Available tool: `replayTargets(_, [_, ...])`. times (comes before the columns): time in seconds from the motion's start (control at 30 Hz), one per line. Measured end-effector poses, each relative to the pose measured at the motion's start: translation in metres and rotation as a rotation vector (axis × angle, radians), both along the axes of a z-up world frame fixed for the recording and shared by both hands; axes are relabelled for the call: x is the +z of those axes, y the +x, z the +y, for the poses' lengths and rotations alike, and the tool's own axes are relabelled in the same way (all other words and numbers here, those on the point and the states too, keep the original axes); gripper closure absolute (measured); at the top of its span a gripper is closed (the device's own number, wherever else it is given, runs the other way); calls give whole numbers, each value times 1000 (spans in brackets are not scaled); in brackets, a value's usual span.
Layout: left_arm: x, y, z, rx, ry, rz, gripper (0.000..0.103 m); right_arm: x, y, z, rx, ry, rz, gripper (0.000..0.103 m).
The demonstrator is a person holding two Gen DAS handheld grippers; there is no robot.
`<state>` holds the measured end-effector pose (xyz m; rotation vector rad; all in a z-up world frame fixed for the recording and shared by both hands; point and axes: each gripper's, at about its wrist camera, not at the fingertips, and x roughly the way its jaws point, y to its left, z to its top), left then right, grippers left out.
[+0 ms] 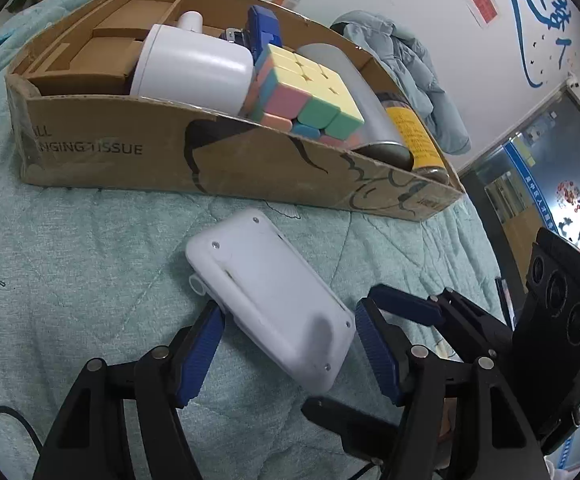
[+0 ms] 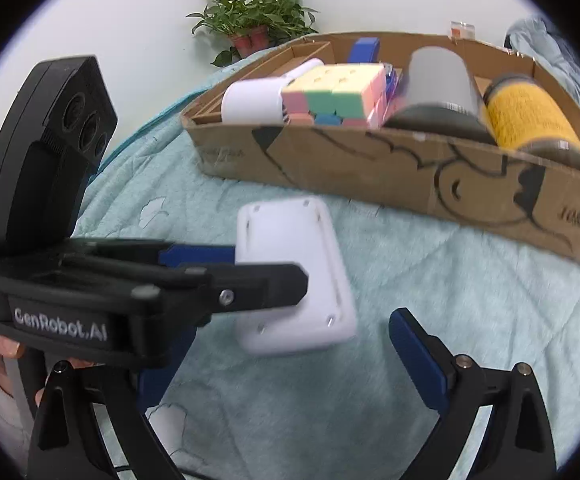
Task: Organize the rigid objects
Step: 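Grasp the white power bank with the left gripper and lift it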
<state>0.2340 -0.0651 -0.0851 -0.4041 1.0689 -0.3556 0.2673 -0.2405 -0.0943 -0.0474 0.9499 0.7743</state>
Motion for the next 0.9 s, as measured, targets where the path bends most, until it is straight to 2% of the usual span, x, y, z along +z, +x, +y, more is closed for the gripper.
replayTargets(0.07, [0,0,4,13,-16,3,39,1,7,4,0,-22,-15,15])
replayTargets(0.17, [-2,-2,5,26,7,2,51,-8,12,18,28,-67,10,33])
replayTargets(0.2, [-3,-2,6,31,15,3,57,-13,11,21,29,-91,19,35])
replayTargets(0.23, [-5,-3,7,36,24,8,62,-14,9,24,21,-108,6,36])
replayTargets(0.27, [-7,-4,8,37,21,13,62,-13,6,25,14,-113,-9,36])
replayTargets(0.33, [-8,-6,12,38,-22,23,68,-12,4,24,-9,-109,9,37])
replayTargets(0.5, [-1,-8,16,46,-8,9,69,-5,-2,30,-73,-102,41,38])
replayTargets(0.6, [16,-11,20,41,-6,-28,72,2,-1,28,-98,-56,43,38])
replayTargets(0.77, [58,-13,25,33,11,-133,72,33,-7,25,-124,-12,-38,38])
replayTargets(0.9, [88,-8,38,43,-7,-198,74,60,-2,28,-131,28,-72,38])
